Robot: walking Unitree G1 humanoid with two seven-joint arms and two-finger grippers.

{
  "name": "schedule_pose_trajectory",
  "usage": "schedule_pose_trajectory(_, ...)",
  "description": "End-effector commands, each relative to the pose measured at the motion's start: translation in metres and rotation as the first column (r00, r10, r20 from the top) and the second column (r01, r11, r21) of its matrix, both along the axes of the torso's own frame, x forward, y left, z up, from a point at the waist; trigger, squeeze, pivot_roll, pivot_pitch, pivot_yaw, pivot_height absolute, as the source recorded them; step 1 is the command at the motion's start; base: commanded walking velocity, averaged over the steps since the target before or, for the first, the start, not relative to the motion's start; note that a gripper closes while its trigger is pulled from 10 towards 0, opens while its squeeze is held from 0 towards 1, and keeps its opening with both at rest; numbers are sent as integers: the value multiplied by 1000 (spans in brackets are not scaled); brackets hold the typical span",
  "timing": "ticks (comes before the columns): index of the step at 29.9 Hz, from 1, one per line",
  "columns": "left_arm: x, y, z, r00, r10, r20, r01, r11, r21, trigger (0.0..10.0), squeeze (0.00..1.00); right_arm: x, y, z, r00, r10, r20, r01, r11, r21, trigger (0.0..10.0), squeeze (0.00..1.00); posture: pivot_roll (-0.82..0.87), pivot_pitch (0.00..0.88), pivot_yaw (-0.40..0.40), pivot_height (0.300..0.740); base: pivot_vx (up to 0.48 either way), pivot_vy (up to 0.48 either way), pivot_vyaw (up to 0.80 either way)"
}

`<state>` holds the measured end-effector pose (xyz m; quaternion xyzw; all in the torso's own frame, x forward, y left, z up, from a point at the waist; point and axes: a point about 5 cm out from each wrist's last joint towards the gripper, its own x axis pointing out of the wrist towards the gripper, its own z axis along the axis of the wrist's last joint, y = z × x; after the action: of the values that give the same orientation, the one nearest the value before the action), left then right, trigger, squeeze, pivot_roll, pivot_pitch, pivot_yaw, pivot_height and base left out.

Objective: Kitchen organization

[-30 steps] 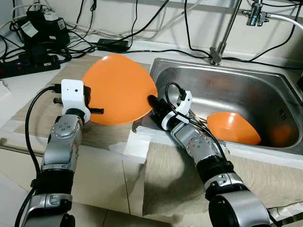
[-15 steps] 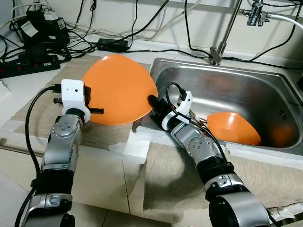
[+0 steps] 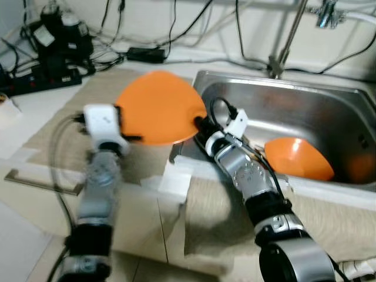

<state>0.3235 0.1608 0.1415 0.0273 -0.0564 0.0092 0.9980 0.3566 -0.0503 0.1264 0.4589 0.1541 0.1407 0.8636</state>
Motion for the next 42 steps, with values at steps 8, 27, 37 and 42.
schedule_pose_trajectory(8, 4, 2, 6, 1000, 8, 8, -8, 1000, 1, 10000, 0, -29, -76, -6, 814, 76, 576, 488, 448, -749, 0, 604, 4, 0, 0, 740, 0, 0, 0)
schedule_pose_trajectory(27, -17, 1, 4, 999, -49, 1, 49, 999, 15, 10000, 0, -34, -108, 17, 774, 8, 633, 577, 404, -710, 0, 604, 6, 0, 16, 740, 0, 0, 0)
schedule_pose_trajectory(37, -34, -1, 30, 996, -67, 66, 68, 998, -15, 10000, 0, -75, -119, 17, 765, 2, 644, 602, 352, -717, 0, 612, -2, 0, 9, 740, 0, 0, 0)
schedule_pose_trajectory(42, -36, -7, 26, 995, -85, 45, 86, 996, -17, 10000, 0, -83, -128, 22, 750, -6, 661, 630, 308, -713, 0, 616, -20, 0, 20, 740, 0, 0, 0)
